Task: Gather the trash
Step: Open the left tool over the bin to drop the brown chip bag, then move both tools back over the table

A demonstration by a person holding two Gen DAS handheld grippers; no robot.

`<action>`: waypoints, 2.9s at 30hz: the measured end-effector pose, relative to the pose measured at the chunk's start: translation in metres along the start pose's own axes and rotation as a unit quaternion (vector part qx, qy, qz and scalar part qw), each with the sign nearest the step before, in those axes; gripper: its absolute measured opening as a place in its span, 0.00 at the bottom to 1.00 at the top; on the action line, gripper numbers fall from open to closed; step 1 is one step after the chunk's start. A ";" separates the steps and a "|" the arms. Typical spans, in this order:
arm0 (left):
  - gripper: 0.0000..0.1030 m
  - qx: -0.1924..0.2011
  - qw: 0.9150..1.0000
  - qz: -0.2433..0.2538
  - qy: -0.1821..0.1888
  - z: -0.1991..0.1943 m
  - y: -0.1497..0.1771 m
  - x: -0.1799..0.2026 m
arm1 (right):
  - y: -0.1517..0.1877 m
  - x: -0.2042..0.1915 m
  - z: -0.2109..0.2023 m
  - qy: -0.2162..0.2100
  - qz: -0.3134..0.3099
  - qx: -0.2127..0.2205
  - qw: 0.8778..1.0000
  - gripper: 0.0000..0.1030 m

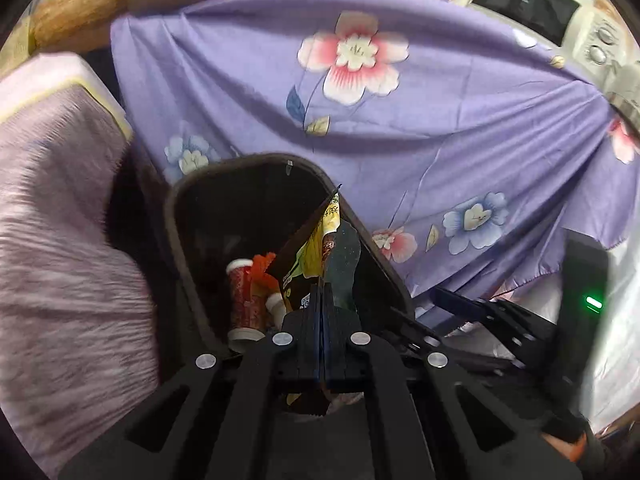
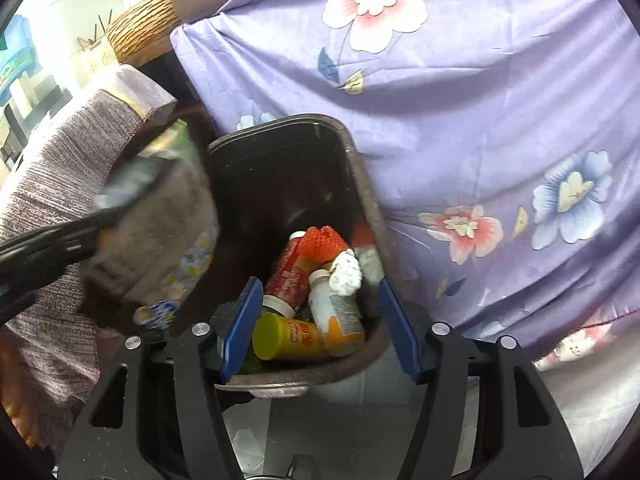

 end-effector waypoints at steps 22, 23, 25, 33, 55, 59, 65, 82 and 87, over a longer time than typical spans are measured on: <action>0.61 -0.034 0.999 0.013 -0.015 0.057 -0.002 0.006 | 0.017 0.037 -0.023 0.039 0.020 0.000 0.999 0.59; 0.63 -0.035 0.999 0.011 -0.013 0.056 -0.003 0.005 | 0.018 0.037 -0.024 0.039 0.022 0.001 0.999 0.59; 0.64 -0.034 0.999 0.008 -0.014 0.052 -0.005 0.005 | 0.018 0.038 -0.025 0.040 0.022 0.001 0.999 0.59; 0.83 0.028 0.999 0.010 -0.033 0.011 -0.018 0.010 | 0.016 0.035 -0.028 0.041 0.022 0.007 0.999 0.59; 0.95 0.127 0.984 -0.005 -0.127 -0.155 -0.008 -0.038 | -0.033 -0.062 -0.040 -0.021 -0.053 0.050 0.997 0.81; 0.95 0.123 0.977 -0.032 -0.170 -0.184 0.007 -0.086 | -0.042 -0.107 -0.035 -0.055 -0.090 0.046 0.993 0.81; 0.95 0.133 0.959 -0.056 -0.245 -0.234 0.029 -0.153 | -0.056 -0.184 -0.037 -0.110 -0.151 0.049 0.981 0.82; 0.95 0.086 0.917 -0.111 -0.373 -0.310 0.072 -0.335 | -0.085 -0.404 -0.018 -0.219 -0.320 0.001 0.922 0.89; 0.95 0.066 0.910 -0.128 -0.388 -0.322 0.079 -0.387 | -0.103 -0.454 0.012 -0.227 -0.339 -0.019 0.913 0.89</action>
Point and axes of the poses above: each gripper's, at about its wrist camera, not at the fingertips, and z roughly the way its jaws point, x to its right, y to its underside, the point moved 7 cm from there along z, roughly the way its jaws point, and after that the axes turned 8 degrees about -y, right-handed, at the moved point
